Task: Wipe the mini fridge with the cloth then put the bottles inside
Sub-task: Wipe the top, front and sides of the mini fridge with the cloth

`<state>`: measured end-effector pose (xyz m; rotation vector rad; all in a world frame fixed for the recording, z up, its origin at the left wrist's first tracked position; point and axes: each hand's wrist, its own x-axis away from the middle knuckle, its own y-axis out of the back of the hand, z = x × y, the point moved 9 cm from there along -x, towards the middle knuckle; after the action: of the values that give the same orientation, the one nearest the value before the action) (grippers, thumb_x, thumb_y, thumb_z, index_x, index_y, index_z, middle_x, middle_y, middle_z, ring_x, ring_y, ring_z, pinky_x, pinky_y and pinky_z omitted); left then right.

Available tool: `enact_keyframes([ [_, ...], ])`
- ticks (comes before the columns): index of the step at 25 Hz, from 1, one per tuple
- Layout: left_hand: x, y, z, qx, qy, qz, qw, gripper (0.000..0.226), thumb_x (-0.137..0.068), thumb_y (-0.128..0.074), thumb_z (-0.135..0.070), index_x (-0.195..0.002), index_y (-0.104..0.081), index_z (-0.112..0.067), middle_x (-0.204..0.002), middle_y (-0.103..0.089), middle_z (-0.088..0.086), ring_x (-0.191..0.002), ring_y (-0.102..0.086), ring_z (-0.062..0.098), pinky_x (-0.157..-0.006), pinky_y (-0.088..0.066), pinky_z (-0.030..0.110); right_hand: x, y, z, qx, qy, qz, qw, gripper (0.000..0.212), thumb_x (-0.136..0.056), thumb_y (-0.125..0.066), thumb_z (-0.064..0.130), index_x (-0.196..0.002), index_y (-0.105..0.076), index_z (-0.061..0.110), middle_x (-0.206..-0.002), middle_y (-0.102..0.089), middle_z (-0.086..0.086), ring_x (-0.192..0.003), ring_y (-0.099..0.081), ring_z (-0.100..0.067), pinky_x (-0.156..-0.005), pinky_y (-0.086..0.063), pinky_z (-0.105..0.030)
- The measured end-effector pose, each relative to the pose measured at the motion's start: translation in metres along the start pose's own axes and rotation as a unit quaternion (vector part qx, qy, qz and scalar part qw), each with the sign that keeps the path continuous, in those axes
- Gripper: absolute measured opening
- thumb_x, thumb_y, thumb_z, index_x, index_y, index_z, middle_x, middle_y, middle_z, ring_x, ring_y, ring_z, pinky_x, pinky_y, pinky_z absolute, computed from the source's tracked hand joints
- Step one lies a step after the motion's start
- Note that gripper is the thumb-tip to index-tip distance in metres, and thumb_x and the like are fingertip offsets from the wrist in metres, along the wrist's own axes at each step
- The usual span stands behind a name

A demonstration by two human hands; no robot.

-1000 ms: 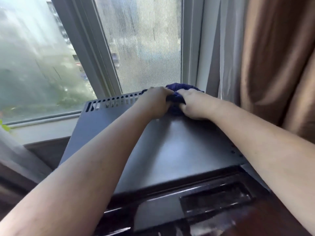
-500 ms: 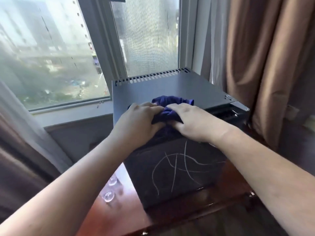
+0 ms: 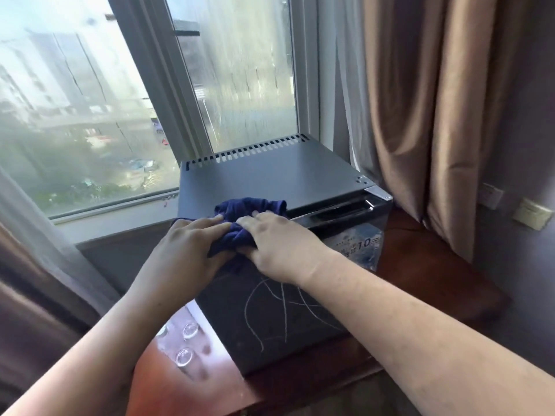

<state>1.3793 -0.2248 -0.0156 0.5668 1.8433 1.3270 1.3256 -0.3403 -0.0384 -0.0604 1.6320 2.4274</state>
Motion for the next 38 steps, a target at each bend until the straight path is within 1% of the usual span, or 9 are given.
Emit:
enact_keyframes([
  [3, -0.015, -0.010, -0.033, -0.002, -0.004, -0.005, 1.000, 0.050, -0.090, -0.068, -0.047, -0.138, -0.063, -0.035, -0.143, -0.063, -0.008, -0.124, -0.058, 0.029, -0.105, -0.049, 0.043, 0.008, 0.019, -0.036, -0.022, -0.008, -0.002, 1.000, 0.048, -0.099, -0.050, 0.043, -0.144, -0.045, 0.028, -0.148, -0.052, -0.003, -0.142, -0.042, -0.023, -0.114, -0.040, -0.047],
  [8, -0.059, -0.036, -0.111, 0.012, -0.027, -0.018, 0.999, 0.053, -0.097, -0.062, -0.040, -0.148, -0.052, -0.032, -0.154, -0.052, -0.008, -0.137, -0.048, 0.024, -0.115, -0.038, 0.035, 0.030, 0.060, -0.113, -0.019, -0.036, -0.013, 0.999, 0.050, -0.101, -0.050, 0.038, -0.149, -0.044, 0.026, -0.155, -0.047, -0.005, -0.146, -0.039, -0.025, -0.120, -0.032, -0.042],
  [13, -0.106, -0.069, -0.187, -0.031, -0.043, -0.014, 0.999, 0.053, -0.102, -0.053, -0.032, -0.153, -0.043, -0.027, -0.162, -0.041, -0.003, -0.140, -0.040, 0.027, -0.116, -0.039, 0.038, 0.045, 0.092, -0.184, 0.043, -0.074, -0.037, 0.996, 0.060, -0.099, -0.053, 0.027, -0.156, -0.035, 0.028, -0.167, -0.029, -0.003, -0.157, -0.020, -0.020, -0.128, -0.016, -0.036],
  [15, -0.113, -0.069, -0.191, -0.029, -0.030, -0.010, 0.999, 0.052, -0.102, -0.054, -0.030, -0.153, -0.044, -0.027, -0.161, -0.041, -0.004, -0.140, -0.041, 0.027, -0.115, -0.040, 0.038, 0.044, 0.097, -0.190, 0.028, -0.077, -0.051, 0.995, 0.061, -0.098, -0.055, 0.025, -0.156, -0.035, 0.028, -0.168, -0.028, -0.003, -0.157, -0.020, -0.020, -0.127, -0.017, -0.034],
  [21, -0.084, -0.066, -0.160, 0.021, -0.011, -0.013, 1.000, 0.054, -0.097, -0.062, -0.031, -0.150, -0.050, -0.030, -0.158, -0.046, -0.008, -0.139, -0.042, 0.023, -0.116, -0.038, 0.035, 0.047, 0.085, -0.162, 0.020, -0.061, -0.043, 0.997, 0.060, -0.096, -0.058, 0.032, -0.153, -0.039, 0.033, -0.166, -0.033, 0.000, -0.156, -0.021, -0.018, -0.125, -0.027, -0.038],
  [26, -0.045, -0.028, -0.092, 0.066, 0.004, -0.032, 0.997, 0.053, -0.093, -0.069, -0.029, -0.144, -0.057, -0.032, -0.152, -0.054, -0.010, -0.134, -0.049, 0.022, -0.113, -0.034, 0.028, 0.030, 0.061, -0.090, -0.032, -0.014, -0.042, 0.999, 0.060, -0.097, -0.057, 0.040, -0.154, -0.038, 0.034, -0.165, -0.035, 0.000, -0.156, -0.024, -0.019, -0.125, -0.024, -0.035],
  [29, 0.000, -0.014, -0.029, 0.049, 0.030, -0.050, 0.997, 0.055, -0.087, -0.078, -0.024, -0.139, -0.063, -0.028, -0.147, -0.059, -0.008, -0.132, -0.055, 0.023, -0.112, -0.039, 0.028, 0.016, 0.025, -0.029, -0.025, 0.013, -0.055, 0.998, 0.059, -0.097, -0.057, 0.040, -0.153, -0.039, 0.033, -0.164, -0.036, -0.003, -0.155, -0.026, -0.021, -0.123, -0.023, -0.032],
  [32, 0.032, -0.004, 0.007, 0.046, 0.024, -0.079, 0.996, 0.060, -0.081, -0.084, -0.022, -0.137, -0.066, -0.025, -0.146, -0.061, -0.005, -0.131, -0.057, 0.023, -0.113, -0.042, 0.030, 0.013, -0.005, 0.013, -0.010, 0.018, -0.113, 0.993, 0.057, -0.096, -0.058, 0.032, -0.151, -0.043, 0.030, -0.160, -0.041, -0.006, -0.153, -0.030, -0.023, -0.123, -0.023, -0.031],
  [38, 0.056, -0.010, 0.003, 0.063, -0.009, -0.135, 0.989, 0.065, -0.081, -0.079, -0.021, -0.143, -0.059, -0.026, -0.153, -0.053, -0.007, -0.139, -0.047, 0.023, -0.115, -0.041, 0.032, 0.051, -0.022, 0.009, -0.102, 0.001, -0.237, 0.966, 0.071, -0.083, -0.070, 0.014, -0.148, -0.049, 0.033, -0.157, -0.044, 0.003, -0.152, -0.029, -0.017, -0.124, -0.029, -0.039],
])
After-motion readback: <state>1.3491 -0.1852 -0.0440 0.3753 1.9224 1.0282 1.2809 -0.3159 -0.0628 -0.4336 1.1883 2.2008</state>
